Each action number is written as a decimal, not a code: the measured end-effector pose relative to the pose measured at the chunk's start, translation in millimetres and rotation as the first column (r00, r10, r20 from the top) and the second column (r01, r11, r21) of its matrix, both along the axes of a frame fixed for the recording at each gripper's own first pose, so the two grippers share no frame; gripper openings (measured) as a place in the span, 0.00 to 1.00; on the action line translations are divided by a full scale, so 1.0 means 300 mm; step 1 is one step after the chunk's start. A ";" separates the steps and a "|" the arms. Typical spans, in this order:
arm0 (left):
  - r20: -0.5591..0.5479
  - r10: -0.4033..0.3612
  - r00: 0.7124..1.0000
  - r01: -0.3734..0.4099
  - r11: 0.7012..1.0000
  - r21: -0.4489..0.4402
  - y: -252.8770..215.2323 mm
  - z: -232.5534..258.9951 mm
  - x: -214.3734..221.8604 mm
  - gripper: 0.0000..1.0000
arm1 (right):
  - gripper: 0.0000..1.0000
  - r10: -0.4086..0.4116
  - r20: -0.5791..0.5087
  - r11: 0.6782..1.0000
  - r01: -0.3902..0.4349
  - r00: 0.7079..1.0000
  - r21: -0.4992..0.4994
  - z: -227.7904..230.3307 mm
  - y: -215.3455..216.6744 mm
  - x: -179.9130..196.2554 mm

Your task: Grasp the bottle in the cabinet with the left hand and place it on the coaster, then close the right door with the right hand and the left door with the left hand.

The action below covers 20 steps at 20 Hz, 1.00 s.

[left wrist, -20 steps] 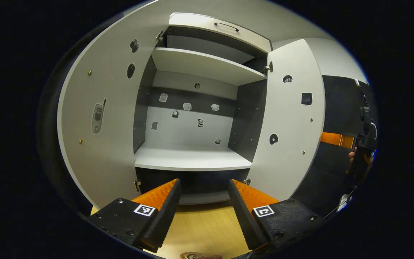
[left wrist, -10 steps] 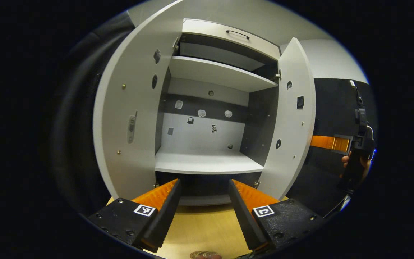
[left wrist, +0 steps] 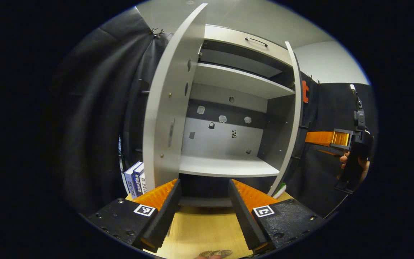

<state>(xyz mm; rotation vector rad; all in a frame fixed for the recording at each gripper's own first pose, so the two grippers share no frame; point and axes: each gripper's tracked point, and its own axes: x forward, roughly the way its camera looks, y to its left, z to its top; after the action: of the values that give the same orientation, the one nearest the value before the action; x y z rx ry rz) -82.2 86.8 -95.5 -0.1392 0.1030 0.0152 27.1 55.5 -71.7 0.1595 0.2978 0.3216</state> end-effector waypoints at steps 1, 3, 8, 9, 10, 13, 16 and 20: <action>0.004 0.019 1.000 -0.019 1.000 -0.002 0.020 0.005 -0.011 0.84 | 0.98 0.010 -0.006 1.000 -0.010 1.000 -0.002 -0.004 0.015 0.003; 0.010 0.054 0.999 -0.053 0.999 -0.009 0.062 0.012 -0.029 0.84 | 0.98 0.024 -0.011 1.000 -0.024 1.000 -0.004 -0.016 0.046 0.003; 0.010 0.152 0.988 -0.152 0.988 -0.001 0.193 0.014 -0.090 0.84 | 0.98 0.042 -0.021 0.999 -0.042 0.999 -0.004 -0.036 0.091 0.021; 0.010 0.175 0.984 -0.175 0.984 0.005 0.226 0.012 -0.104 0.84 | 0.98 0.044 -0.022 0.999 -0.044 0.999 -0.004 -0.037 0.095 0.022; 0.009 0.199 0.980 -0.199 0.980 0.012 0.256 0.011 -0.115 0.84 | 0.98 0.044 -0.022 0.999 -0.044 0.999 -0.004 -0.039 0.098 0.027; 0.016 0.262 0.965 -0.262 0.965 0.025 0.343 0.026 -0.138 0.84 | 0.98 0.043 -0.023 0.999 -0.043 0.999 -0.001 -0.044 0.107 0.035; 0.022 0.303 0.953 -0.303 0.952 0.036 0.415 0.034 -0.148 0.84 | 0.98 0.039 -0.021 0.999 -0.040 0.999 -0.006 -0.048 0.112 0.034; 0.029 0.342 0.939 -0.343 0.938 0.059 0.486 0.043 -0.150 0.84 | 0.98 0.031 -0.011 0.999 -0.032 0.999 -0.033 -0.054 0.108 0.027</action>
<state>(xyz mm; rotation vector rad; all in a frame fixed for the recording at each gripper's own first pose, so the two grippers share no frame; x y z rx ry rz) -127.4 232.5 -82.6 -0.0928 0.0586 0.3655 35.2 87.8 -87.9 0.1242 0.3159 0.3471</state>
